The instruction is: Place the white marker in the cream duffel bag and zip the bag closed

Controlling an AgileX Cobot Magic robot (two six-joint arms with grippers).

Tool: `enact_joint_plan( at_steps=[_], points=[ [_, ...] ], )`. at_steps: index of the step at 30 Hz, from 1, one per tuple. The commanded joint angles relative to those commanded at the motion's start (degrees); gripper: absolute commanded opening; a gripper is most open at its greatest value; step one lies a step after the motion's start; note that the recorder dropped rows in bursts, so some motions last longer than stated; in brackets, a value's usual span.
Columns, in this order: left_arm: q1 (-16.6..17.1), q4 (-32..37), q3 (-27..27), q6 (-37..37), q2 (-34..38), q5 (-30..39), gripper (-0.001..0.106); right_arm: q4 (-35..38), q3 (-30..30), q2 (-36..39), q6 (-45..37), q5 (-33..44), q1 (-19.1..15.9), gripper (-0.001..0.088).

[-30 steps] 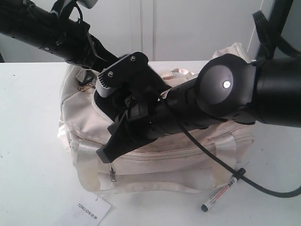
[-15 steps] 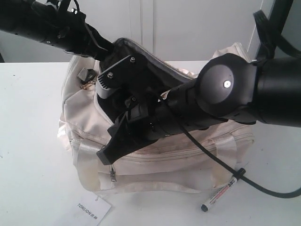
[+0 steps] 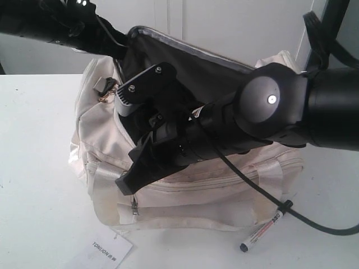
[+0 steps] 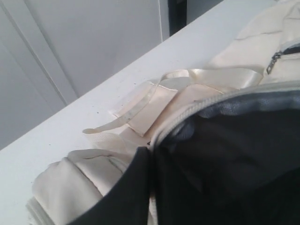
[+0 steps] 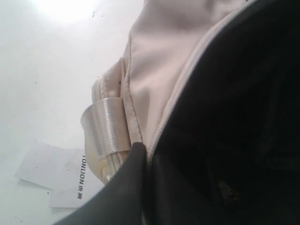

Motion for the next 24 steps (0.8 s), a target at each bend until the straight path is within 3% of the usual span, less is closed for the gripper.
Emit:
enact_joint_plan(
  at_steps=[12,24],
  points=[
    [0.00,0.00,0.00,-0.24,3.91,-7.26,0.000,0.00,0.00,-1.86,-0.12,0.82,0.00,0.0000],
    [0.00,0.00,0.00,-1.92,6.60,-19.06,0.000,-0.11,0.00,-1.86,-0.21,1.94,0.00,0.0000]
  ],
)
